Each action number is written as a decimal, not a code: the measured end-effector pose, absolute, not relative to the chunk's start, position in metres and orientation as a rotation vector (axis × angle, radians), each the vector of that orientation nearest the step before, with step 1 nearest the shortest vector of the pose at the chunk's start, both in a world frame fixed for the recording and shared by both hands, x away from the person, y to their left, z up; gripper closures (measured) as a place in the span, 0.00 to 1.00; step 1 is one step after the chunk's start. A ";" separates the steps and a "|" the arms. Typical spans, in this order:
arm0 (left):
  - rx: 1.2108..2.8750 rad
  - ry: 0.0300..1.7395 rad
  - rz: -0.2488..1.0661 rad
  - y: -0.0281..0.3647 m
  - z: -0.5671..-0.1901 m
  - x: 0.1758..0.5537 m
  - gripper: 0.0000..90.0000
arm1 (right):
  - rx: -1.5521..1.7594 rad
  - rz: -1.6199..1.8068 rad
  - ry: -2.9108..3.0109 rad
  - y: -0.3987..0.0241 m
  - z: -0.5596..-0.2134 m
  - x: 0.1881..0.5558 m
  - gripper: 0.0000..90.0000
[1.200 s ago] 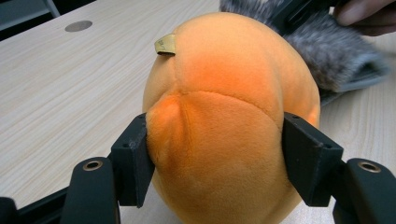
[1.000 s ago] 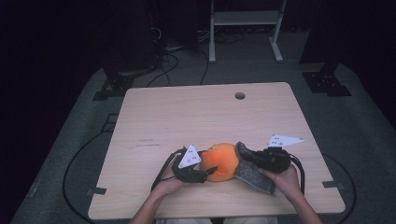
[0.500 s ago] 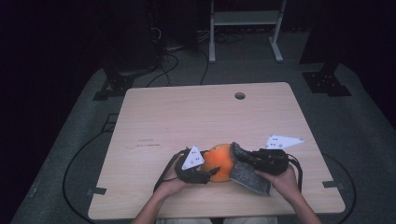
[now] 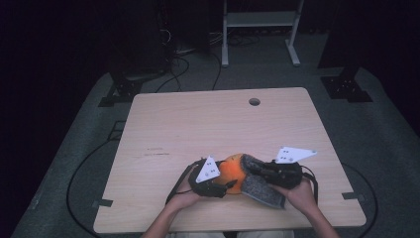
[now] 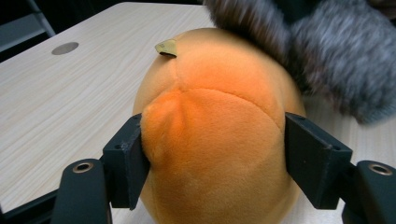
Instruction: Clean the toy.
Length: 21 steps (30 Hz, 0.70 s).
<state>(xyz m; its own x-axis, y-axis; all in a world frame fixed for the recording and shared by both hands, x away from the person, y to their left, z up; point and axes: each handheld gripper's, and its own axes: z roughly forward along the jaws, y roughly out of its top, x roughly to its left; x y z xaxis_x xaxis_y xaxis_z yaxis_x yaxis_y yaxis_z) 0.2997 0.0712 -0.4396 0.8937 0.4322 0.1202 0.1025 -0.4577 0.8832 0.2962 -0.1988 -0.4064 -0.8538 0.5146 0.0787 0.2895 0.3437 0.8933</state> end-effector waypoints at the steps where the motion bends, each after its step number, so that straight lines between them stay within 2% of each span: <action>1: 2.024 0.396 0.385 0.073 -0.439 0.301 0.29 | 0.716 1.475 2.400 -0.195 -0.409 0.296 0.89; 4: 2.013 0.473 0.328 0.076 -0.439 0.307 0.14 | 0.740 1.492 2.408 -0.197 -0.416 0.299 0.89; 6: 2.010 0.515 0.260 0.075 -0.443 0.311 0.11 | 0.741 1.485 2.406 -0.201 -0.416 0.299 0.89; 8: 2.008 0.494 0.289 0.073 -0.444 0.308 0.23 | 0.742 1.477 2.405 -0.203 -0.416 0.299 0.89; 11: 2.004 0.486 0.370 0.069 -0.440 0.303 0.35 | 0.740 1.476 2.387 -0.202 -0.406 0.295 0.89; 17: 2.039 0.414 0.463 0.059 -0.437 0.293 0.38 | 0.578 1.437 2.415 -0.175 -0.394 0.280 0.89; 21: 2.037 0.413 0.442 0.064 -0.439 0.294 0.40 | 0.618 1.417 2.396 -0.184 -0.396 0.286 0.89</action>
